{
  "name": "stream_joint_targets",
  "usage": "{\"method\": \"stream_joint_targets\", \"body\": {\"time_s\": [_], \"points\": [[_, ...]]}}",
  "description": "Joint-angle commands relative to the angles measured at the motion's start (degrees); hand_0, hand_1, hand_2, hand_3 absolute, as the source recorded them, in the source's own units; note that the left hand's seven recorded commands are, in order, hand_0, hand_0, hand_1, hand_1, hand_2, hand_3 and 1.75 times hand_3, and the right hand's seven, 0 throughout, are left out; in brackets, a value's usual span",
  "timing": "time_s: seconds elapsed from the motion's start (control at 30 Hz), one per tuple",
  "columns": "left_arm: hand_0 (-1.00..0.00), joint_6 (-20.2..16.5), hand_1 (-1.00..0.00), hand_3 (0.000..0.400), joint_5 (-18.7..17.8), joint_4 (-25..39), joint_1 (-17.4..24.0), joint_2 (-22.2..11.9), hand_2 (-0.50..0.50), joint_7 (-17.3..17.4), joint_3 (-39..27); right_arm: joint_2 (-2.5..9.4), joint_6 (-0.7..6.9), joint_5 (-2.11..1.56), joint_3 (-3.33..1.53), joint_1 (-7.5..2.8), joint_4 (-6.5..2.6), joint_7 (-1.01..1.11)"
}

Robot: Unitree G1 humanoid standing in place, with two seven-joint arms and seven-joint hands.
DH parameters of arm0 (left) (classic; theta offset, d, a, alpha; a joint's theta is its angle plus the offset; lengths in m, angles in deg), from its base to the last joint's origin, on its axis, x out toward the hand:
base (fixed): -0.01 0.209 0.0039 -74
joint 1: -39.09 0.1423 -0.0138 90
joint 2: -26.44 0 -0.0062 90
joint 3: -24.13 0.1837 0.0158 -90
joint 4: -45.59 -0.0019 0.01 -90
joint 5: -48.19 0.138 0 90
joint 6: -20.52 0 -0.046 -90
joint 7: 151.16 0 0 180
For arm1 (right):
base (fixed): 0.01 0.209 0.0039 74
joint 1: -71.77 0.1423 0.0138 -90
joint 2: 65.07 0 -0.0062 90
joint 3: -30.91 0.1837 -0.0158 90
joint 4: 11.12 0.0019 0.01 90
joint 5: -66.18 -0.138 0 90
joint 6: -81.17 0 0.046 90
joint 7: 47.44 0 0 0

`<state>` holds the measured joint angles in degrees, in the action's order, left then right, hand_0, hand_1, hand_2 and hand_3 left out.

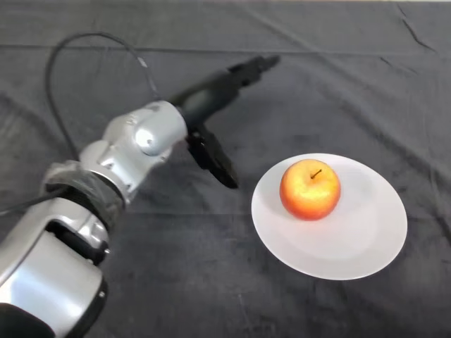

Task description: Move the apple to the plate

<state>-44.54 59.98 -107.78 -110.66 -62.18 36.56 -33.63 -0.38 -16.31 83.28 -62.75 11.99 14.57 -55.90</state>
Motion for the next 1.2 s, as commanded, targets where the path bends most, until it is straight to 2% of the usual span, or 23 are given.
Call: {"method": "stream_joint_targets", "body": {"time_s": [0.03,0.37,0.6,0.77,1.2], "points": [[0.0,1.37,0.0,0.0,-1.04,-0.33,-0.89,-2.94,0.0,-0.72,-2.13,3.18,0.67,1.37,-1.78,-4.53,-3.07,0.53],[0.0,2.82,0.0,0.0,-3.62,-1.75,3.92,-8.44,0.0,-1.36,-8.25,3.18,0.7,1.34,-1.77,-4.56,-3.02,0.53],[0.0,2.79,0.0,0.0,-5.0,-2.43,7.0,-10.88,0.0,-1.86,-11.78,3.18,0.73,1.32,-1.76,-4.59,-2.96,0.53],[0.0,3.66,0.0,0.0,-7.13,-2.86,10.6,-13.69,0.0,-1.75,-15.36,3.19,0.76,1.31,-1.75,-4.62,-2.9,0.54],[0.0,2.77,0.0,0.0,-13.57,-3.44,15.84,-16.89,0.0,-1.92,-24.89,3.19,0.84,1.27,-1.72,-4.7,-2.73,0.56]]}}
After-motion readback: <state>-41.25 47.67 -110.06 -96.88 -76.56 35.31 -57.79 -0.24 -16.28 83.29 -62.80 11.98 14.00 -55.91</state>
